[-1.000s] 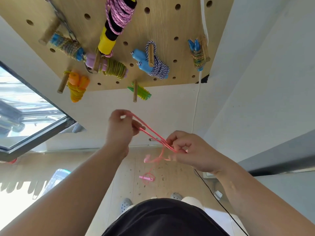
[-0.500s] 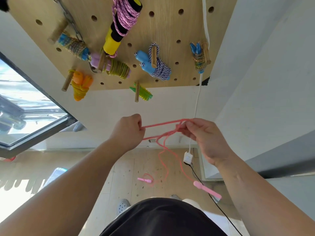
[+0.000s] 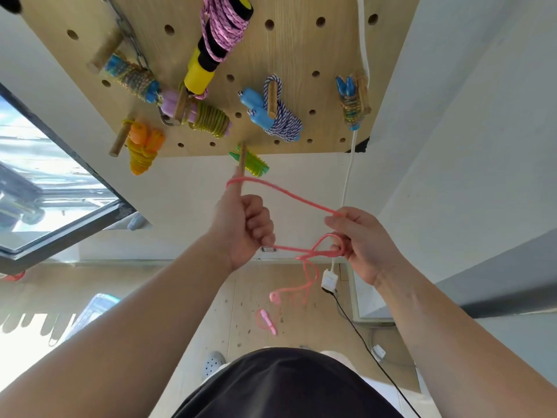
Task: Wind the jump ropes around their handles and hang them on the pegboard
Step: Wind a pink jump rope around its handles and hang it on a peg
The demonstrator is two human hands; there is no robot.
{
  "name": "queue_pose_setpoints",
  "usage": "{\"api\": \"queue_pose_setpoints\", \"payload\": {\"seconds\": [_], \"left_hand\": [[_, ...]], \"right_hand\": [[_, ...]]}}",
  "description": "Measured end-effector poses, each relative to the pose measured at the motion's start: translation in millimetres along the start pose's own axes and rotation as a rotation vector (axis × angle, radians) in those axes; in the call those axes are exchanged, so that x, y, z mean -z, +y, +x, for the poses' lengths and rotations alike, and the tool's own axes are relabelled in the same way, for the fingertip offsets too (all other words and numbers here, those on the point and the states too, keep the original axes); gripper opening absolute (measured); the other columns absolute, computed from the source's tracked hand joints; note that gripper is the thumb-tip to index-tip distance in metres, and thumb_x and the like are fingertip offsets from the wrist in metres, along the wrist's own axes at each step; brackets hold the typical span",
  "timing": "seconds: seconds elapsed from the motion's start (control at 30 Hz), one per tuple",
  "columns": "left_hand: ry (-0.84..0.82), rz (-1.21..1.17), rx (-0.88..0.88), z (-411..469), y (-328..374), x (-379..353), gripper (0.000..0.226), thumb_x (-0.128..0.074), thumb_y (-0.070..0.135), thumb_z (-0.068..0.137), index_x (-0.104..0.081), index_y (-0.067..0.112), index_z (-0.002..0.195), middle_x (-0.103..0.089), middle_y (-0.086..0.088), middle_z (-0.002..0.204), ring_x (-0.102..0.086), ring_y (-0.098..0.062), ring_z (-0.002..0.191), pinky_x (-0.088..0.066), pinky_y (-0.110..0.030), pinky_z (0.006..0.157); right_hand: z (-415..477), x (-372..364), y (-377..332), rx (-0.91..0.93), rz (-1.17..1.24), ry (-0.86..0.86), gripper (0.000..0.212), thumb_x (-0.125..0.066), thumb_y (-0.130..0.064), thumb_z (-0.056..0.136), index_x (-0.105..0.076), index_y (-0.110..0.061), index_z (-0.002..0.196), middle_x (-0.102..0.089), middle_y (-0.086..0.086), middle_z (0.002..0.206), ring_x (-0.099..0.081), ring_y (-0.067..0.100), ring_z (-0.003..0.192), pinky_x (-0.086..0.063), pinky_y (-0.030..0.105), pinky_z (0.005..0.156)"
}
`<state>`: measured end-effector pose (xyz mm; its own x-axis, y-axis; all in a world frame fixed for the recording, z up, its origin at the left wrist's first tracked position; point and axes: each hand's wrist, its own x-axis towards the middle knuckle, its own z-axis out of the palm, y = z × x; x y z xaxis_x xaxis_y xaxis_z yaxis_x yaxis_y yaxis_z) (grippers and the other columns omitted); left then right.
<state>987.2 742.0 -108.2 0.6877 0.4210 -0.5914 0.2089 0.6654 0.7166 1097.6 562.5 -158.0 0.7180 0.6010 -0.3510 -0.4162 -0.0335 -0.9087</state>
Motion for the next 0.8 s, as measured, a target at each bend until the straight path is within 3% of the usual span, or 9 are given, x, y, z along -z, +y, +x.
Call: {"api": "queue_pose_setpoints", "payload": {"seconds": [0.07, 0.2, 0.33, 0.43, 0.5, 0.57, 0.63, 0.73, 0.8], "left_hand": [[-0.002, 0.384, -0.119, 0.2, -1.3, 1.6, 0.061, -0.057, 0.055, 0.096, -0.025, 0.021, 0.058, -0.018, -0.002, 0.054, -0.016, -0.019, 0.05, -0.019, -0.031, 0.051], [-0.058, 1.303, -0.383, -0.1, 5.4, -7.0, 0.045, -0.081, 0.042, 0.081, -0.05, 0.012, 0.067, -0.043, 0.007, 0.06, -0.039, -0.011, 0.053, -0.037, -0.027, 0.059], [-0.224, 1.948, -0.349, 2.8, 9.4, -17.1, 0.027, -0.078, 0.044, 0.083, -0.078, 0.023, 0.099, -0.064, 0.01, 0.091, -0.059, -0.009, 0.086, -0.043, -0.026, 0.07], [-0.229, 1.849, -0.353, 6.7, 11.3, -12.9, 0.02, -0.075, 0.037, 0.088, -0.078, 0.019, 0.095, -0.066, 0.008, 0.089, -0.06, -0.009, 0.084, -0.04, -0.023, 0.066], [-0.21, 1.571, -0.343, 5.2, 12.6, -9.9, 0.015, -0.078, 0.031, 0.087, -0.079, 0.017, 0.091, -0.066, 0.01, 0.084, -0.058, 0.001, 0.075, -0.038, -0.017, 0.061], [-0.231, 1.388, -0.297, 2.9, 10.5, -8.0, 0.009, -0.079, 0.026, 0.087, -0.081, 0.017, 0.089, -0.071, 0.007, 0.078, -0.057, 0.004, 0.063, -0.039, -0.014, 0.059], [-0.253, 1.314, -0.256, 3.1, 5.5, -6.3, 0.006, -0.079, 0.022, 0.087, -0.081, 0.016, 0.087, -0.073, 0.002, 0.075, -0.056, -0.001, 0.059, -0.044, -0.02, 0.061], [-0.262, 1.245, -0.237, 5.6, 0.6, -6.2, 0.009, -0.078, 0.02, 0.088, -0.08, 0.013, 0.083, -0.065, 0.004, 0.062, -0.05, -0.006, 0.054, -0.042, -0.026, 0.059], [-0.281, 1.245, -0.232, 6.3, -0.8, -6.7, 0.009, -0.077, 0.02, 0.089, -0.08, 0.014, 0.083, -0.063, 0.008, 0.06, -0.051, -0.002, 0.054, -0.042, -0.025, 0.061]], "right_hand": [[4.8, 3.2, 4.6, 0.008, -0.143, 0.035, 0.022, -0.074, -0.001, 0.085, -0.06, -0.012, 0.072, -0.039, -0.001, 0.053, -0.04, 0.013, 0.047, -0.042, 0.029, 0.052], [11.6, 5.1, 3.3, 0.003, -0.304, 0.168, 0.012, -0.076, -0.015, 0.087, -0.068, -0.012, 0.079, -0.04, -0.001, 0.052, -0.043, 0.015, 0.048, -0.051, 0.036, 0.061], [12.7, -0.3, -10.0, -0.07, -0.041, 0.16, 0.035, -0.052, -0.034, 0.104, -0.064, -0.011, 0.081, -0.029, -0.003, 0.053, -0.03, 0.015, 0.047, -0.04, 0.03, 0.055], [11.0, 6.0, -15.2, -0.059, 0.034, 0.078, 0.032, -0.049, -0.029, 0.106, -0.065, -0.011, 0.085, -0.029, -0.002, 0.059, -0.028, 0.013, 0.049, -0.037, 0.028, 0.054], [8.4, 11.4, -14.3, -0.06, -0.137, 0.014, 0.017, -0.061, -0.02, 0.098, -0.066, -0.013, 0.113, -0.043, 0.0, 0.067, -0.038, 0.013, 0.052, -0.044, 0.031, 0.059], [8.6, 15.2, -9.3, -0.104, -0.334, 0.026, 0.07, -0.075, -0.023, 0.09, -0.038, -0.029, 0.149, -0.061, 0.003, 0.097, -0.057, 0.014, 0.067, -0.056, 0.034, 0.068], [7.9, 11.0, -2.0, -0.016, -0.593, 0.118, 0.104, -0.081, -0.038, 0.083, -0.01, -0.04, 0.159, -0.052, 0.004, 0.137, -0.063, 0.021, 0.104, -0.056, 0.043, 0.093], [3.0, 5.7, 9.9, 0.459, -1.016, 0.103, 0.061, -0.067, -0.039, 0.091, -0.043, -0.045, 0.147, -0.032, 0.003, 0.159, -0.03, 0.026, 0.145, -0.029, 0.053, 0.118], [-3.3, 5.0, 11.0, 0.561, -1.021, -0.025, 0.034, -0.056, -0.036, 0.093, -0.068, -0.046, 0.123, -0.023, 0.0, 0.166, -0.008, 0.021, 0.155, -0.009, 0.046, 0.125]]}}
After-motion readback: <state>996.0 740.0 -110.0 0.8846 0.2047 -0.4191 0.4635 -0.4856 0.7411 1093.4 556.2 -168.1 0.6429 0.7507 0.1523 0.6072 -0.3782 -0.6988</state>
